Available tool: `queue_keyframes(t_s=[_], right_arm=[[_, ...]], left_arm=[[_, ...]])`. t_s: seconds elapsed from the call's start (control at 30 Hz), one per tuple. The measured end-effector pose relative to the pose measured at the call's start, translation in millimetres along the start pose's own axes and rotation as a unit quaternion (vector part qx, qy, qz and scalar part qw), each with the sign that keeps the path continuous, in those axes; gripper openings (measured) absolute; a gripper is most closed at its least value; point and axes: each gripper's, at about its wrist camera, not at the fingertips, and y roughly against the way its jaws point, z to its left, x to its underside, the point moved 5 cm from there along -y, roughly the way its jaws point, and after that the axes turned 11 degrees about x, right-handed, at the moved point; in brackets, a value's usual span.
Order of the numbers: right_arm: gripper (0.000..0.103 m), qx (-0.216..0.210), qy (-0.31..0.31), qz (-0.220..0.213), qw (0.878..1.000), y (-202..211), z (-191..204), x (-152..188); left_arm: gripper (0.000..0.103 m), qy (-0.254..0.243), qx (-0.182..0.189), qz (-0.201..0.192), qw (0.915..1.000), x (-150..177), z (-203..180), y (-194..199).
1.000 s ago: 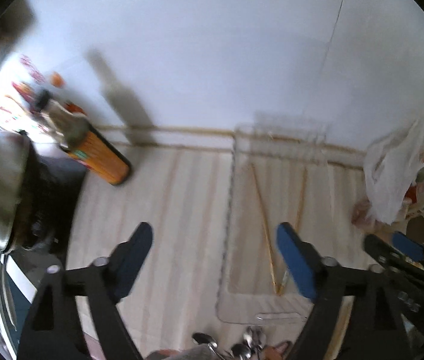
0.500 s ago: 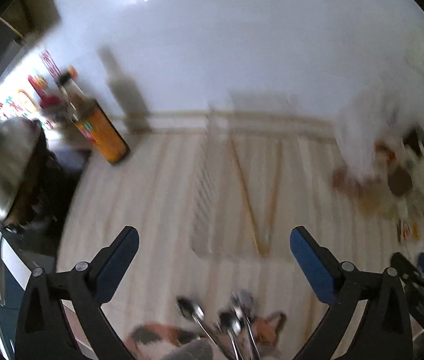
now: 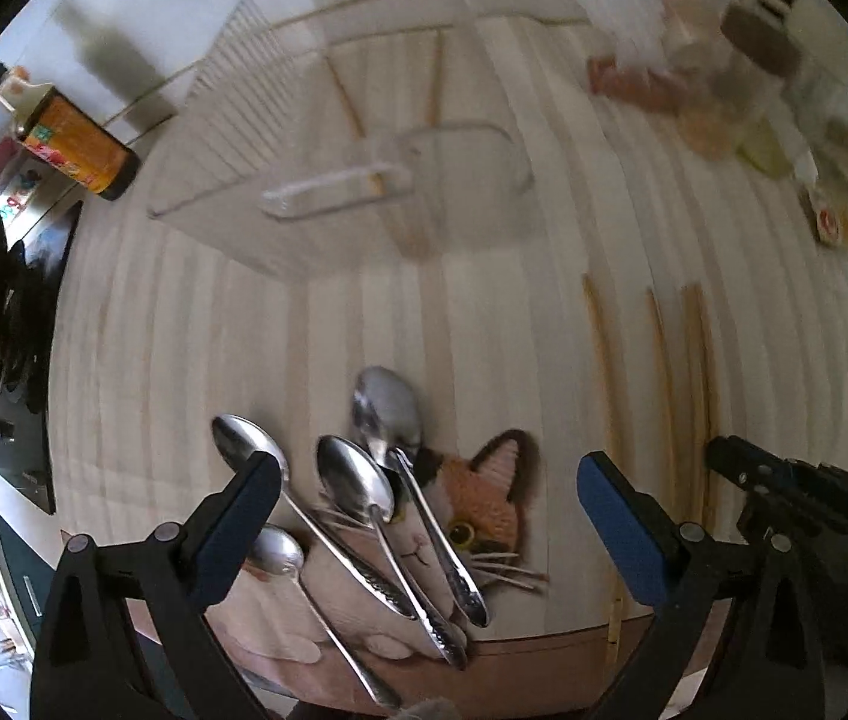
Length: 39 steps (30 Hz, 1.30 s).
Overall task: Organize utensils
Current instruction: 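Move both open tools back over the remaining chopsticks, then close the right tool on a chopstick while the left tool grasps another chopstick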
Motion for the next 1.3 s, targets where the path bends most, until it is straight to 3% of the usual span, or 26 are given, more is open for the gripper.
queue_keyframes(t_s=[0.13,0.2,0.43,0.53,0.6,0.67,0.73,0.8,1.13,1.3], right_arm=[[0.004,-0.010,-0.017,0.001,1.000,-2,-6,3],[0.004,0.010,-0.016,-0.001,1.000,0,-11,6],[0.004,0.047,-0.019,0.005,0.999,6,-43,15],[0.005,0.034,-0.036,0.014,0.999,5,-59,21],[0.010,0.025,-0.051,0.023,0.998,2,-67,26],[0.011,0.018,-0.059,0.030,0.998,1,-72,30],[0.011,0.015,-0.059,0.029,0.998,0,-74,36],[0.011,0.019,-0.055,0.023,0.998,-1,-76,38],[0.007,0.069,-0.022,0.012,0.997,3,-39,46],[0.008,0.063,-0.013,0.034,0.997,0,-25,38]], left_arm=[[0.100,0.004,0.011,0.027,0.9996,6,-11,-15],[0.098,0.004,0.028,0.042,0.9987,8,-19,-23],[0.073,-0.009,0.074,0.101,0.9921,15,-49,-56],[0.063,-0.019,0.077,0.114,0.9903,18,-59,-66],[0.063,-0.034,0.072,0.109,0.9908,18,-66,-66],[0.048,-0.044,0.072,0.104,0.9910,19,-69,-63],[0.019,-0.050,0.072,0.102,0.9909,21,-69,-60],[0.007,-0.049,0.071,0.103,0.9909,24,-63,-58],[0.005,-0.041,0.077,0.106,0.9905,40,-23,-50],[0.005,-0.042,0.078,0.107,0.9903,42,-20,-48]])
